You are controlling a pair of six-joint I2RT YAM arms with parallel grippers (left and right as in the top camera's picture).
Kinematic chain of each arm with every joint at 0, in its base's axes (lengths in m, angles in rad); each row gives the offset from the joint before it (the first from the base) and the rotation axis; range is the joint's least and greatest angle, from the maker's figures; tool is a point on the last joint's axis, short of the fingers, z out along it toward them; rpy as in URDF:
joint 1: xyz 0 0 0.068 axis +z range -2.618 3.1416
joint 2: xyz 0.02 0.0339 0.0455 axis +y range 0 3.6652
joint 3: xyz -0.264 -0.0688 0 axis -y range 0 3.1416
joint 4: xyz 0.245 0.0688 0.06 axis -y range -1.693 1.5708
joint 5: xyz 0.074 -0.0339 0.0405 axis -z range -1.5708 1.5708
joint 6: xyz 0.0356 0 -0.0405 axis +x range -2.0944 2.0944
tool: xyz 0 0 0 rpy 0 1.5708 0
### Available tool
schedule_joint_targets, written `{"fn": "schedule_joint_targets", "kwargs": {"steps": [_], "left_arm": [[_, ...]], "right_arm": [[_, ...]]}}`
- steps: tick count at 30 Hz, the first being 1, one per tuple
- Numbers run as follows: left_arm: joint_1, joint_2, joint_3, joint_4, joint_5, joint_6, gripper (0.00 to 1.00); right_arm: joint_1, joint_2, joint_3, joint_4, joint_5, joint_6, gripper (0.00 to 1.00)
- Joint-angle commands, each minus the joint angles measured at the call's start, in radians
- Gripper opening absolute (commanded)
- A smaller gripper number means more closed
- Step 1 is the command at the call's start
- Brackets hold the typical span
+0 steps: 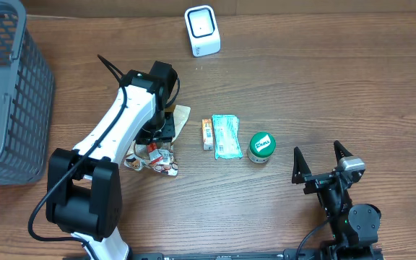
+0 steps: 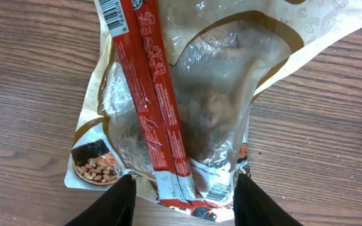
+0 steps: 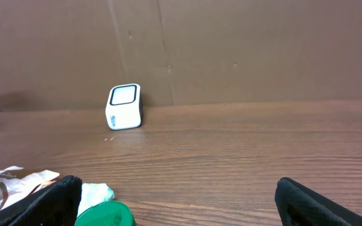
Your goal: Scan the item barcode
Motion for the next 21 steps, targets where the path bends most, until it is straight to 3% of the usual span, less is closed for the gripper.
{"fn": "schedule_joint_targets", "kwargs": {"steps": [1,6,12,14,19,21], "left_arm": [[0.007,-0.002,0.015,0.000,-0.029,-0.021,0.41],[0.034,-0.002,0.015,-0.037,-0.157,-0.172,0.37],[0.117,-0.002,0.015,-0.036,-0.131,-0.191,0.36],[0.145,-0.002,0.015,-0.034,-0.114,-0.190,0.31],[0.196,-0.002,0.015,-0.034,-0.061,-0.190,0.08],[0.202,-0.002,0.015,-0.033,-0.061,-0.190,0.04]], "right_arm": [[-0.006,-0.010,-0.011,0.003,0.013,0.007,1.00],[-0.006,-0.010,-0.011,0.003,0.013,0.007,1.00],[-0.006,-0.010,-0.011,0.003,0.013,0.007,1.00],[-0.006,-0.010,-0.011,0.003,0.013,0.007,1.00],[-0.006,-0.010,-0.011,0.003,0.013,0.007,1.00],[-0.006,-0.010,-0.011,0.003,0.013,0.007,1.00]]}}
